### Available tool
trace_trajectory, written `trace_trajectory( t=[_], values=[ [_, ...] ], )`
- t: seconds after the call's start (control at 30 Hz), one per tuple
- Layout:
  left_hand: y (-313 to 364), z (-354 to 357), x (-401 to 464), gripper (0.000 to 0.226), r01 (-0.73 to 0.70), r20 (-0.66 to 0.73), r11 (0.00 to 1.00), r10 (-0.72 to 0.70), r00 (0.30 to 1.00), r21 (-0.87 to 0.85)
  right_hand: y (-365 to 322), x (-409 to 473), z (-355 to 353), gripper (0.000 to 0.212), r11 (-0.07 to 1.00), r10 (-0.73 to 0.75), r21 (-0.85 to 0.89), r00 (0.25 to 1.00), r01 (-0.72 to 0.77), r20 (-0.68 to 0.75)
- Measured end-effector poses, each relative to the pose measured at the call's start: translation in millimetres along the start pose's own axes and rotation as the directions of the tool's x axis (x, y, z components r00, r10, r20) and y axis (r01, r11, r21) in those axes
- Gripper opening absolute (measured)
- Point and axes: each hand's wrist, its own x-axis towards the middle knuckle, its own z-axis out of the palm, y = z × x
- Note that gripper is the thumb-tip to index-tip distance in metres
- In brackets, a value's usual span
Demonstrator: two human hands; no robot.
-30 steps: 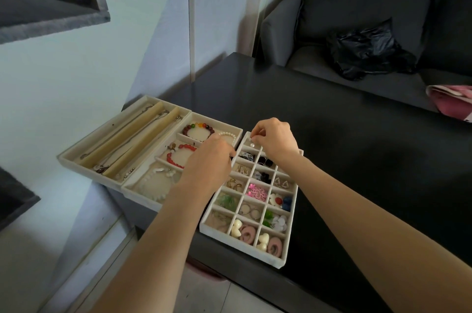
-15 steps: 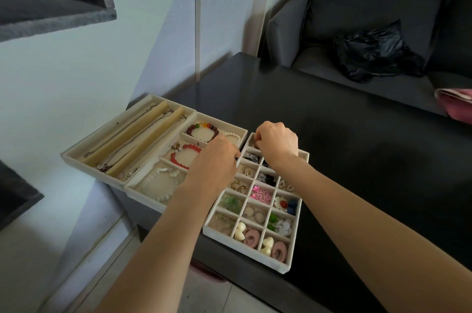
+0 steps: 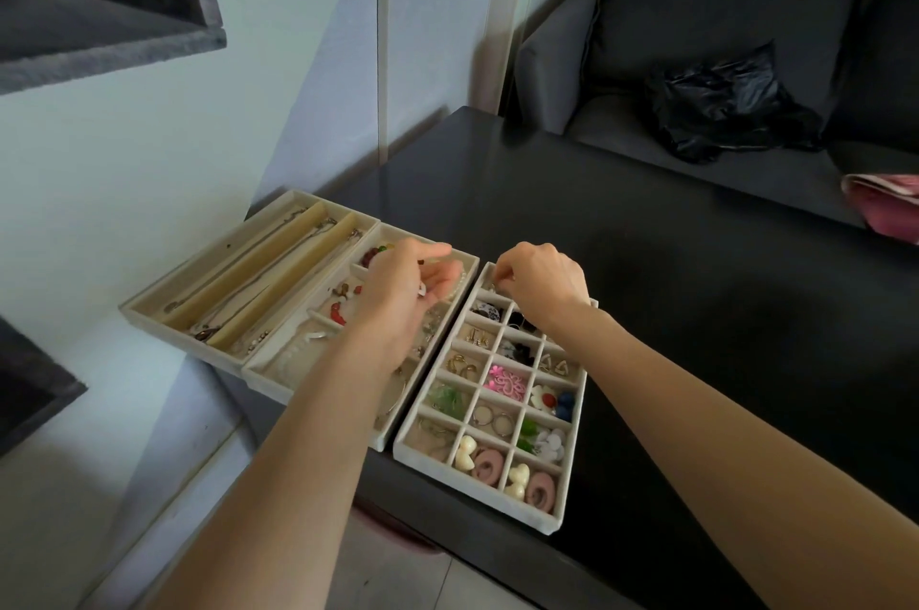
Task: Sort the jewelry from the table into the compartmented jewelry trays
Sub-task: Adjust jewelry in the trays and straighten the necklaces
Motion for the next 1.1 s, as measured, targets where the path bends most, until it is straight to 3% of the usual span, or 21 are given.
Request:
trace_trajectory(
  t=[0.07,0.13,0.23,0.33,0.43,0.53,0.63,0.8,1.1],
  values=[
    [2.6,-1.8,-1.2,0.034,0.115,0.087,0.961,-0.096,0.992,-0.253,-0.8,-0.9,-0.6,0.024,1.0,0.005,-0.003,0.999,-0.005,0.047],
    [2.0,-5.2,-2.3,0.044,0.169,0.164,0.925,-0.118,0.979,-0.341,-1.1,-2.4,-2.3,0.024,1.0,0.008,0.011,0.998,-0.009,0.059],
    [1.5,-7.0,-3.7,0.051,0.195,0.209,0.92,-0.128,0.969,-0.341,0.2,-6.4,-4.7,0.022,0.994,0.022,0.107,0.999,-0.025,0.027],
    [2.0,-6.2,-5.3,0.053,0.192,0.191,0.925,-0.134,0.972,-0.327,0.8,-12.0,-6.4,0.02,0.95,0.04,0.31,0.999,-0.027,-0.036],
    [1.4,-4.5,-6.0,0.053,0.212,0.174,0.923,-0.162,0.971,-0.321,-6.8,-17.1,-12.6,0.018,0.889,-0.049,0.445,0.99,0.104,-0.133],
    [-0.4,0.4,-8.8,0.056,0.223,0.212,0.928,-0.164,0.963,-0.297,-18.8,-22.2,-23.3,0.018,0.865,-0.229,0.44,0.97,0.243,-0.085],
    [-1.3,4.0,-11.5,0.061,0.244,0.255,0.926,-0.171,0.952,-0.288,-23.9,-22.8,-27.9,0.016,0.856,-0.312,0.433,0.95,0.284,-0.007],
    [-0.9,9.4,-16.0,0.065,0.254,0.34,0.903,-0.131,0.931,-0.346,-16.4,-20.3,-36.9,0.004,0.823,-0.26,0.524,0.965,0.222,0.0],
    [-7.3,13.8,-8.8,0.069,0.263,0.348,0.899,-0.136,0.928,-0.351,-1.9,-24.8,-42.6,0.004,0.807,-0.28,0.563,0.956,0.182,0.092]
  ],
)
